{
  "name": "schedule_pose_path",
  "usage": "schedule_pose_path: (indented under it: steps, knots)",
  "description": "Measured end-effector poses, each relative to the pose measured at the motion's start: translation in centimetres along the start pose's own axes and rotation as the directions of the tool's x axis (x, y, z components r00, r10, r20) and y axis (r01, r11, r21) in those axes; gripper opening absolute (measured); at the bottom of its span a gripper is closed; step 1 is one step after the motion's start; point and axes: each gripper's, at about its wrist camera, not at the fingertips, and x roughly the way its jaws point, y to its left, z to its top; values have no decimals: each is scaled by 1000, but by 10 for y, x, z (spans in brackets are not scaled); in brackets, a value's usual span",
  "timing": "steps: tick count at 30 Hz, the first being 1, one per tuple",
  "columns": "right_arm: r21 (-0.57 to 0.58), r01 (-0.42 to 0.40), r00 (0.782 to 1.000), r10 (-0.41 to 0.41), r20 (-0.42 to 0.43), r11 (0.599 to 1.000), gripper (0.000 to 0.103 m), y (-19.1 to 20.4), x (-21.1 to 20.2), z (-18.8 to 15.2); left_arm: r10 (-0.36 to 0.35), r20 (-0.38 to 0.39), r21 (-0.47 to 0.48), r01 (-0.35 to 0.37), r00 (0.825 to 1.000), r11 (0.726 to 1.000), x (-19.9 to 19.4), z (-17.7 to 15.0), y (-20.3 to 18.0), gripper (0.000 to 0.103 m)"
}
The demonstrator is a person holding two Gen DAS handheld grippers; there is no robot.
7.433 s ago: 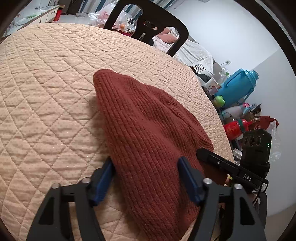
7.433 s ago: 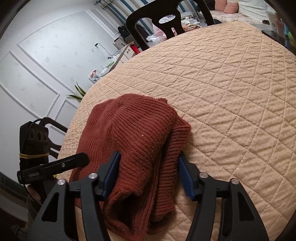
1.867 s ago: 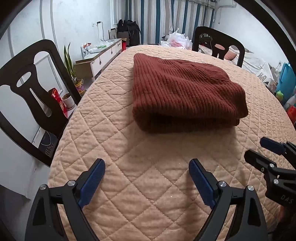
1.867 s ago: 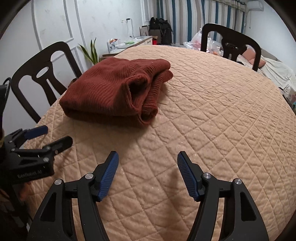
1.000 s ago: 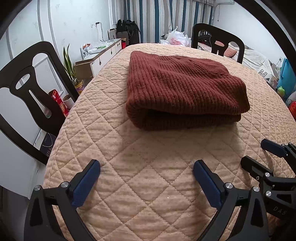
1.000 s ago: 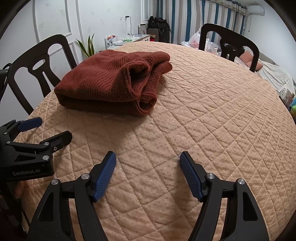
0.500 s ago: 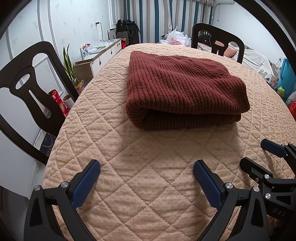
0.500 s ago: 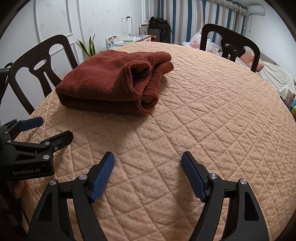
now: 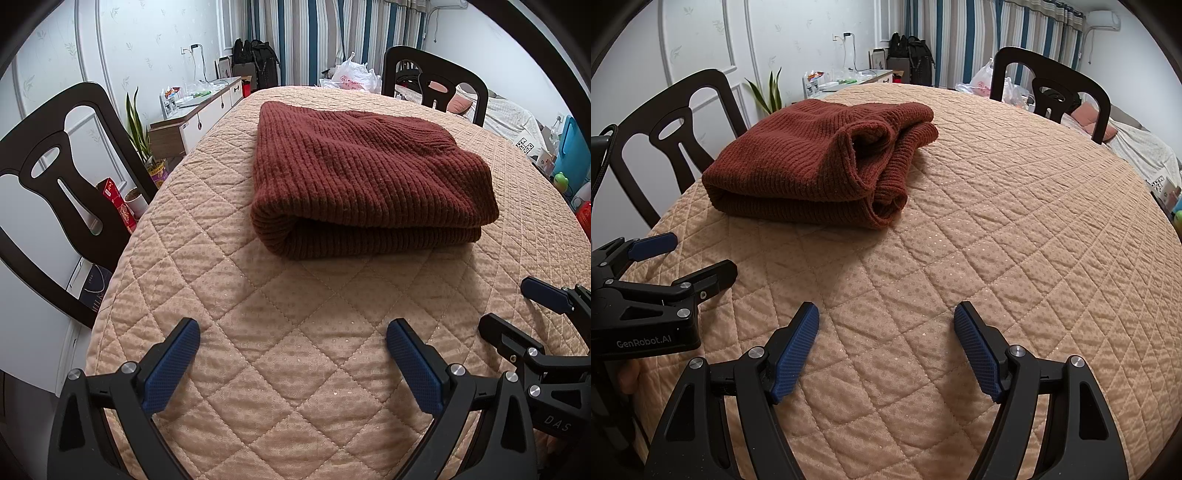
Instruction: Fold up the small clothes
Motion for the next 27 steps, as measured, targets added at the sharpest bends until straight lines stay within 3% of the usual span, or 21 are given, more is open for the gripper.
schedule_pose_path:
  steps: [27]
  knots:
    - [-1, 0, 1000, 0, 0, 1000, 77, 2, -1, 0, 0, 0, 0, 0, 1000, 1000, 0, 0, 0, 103]
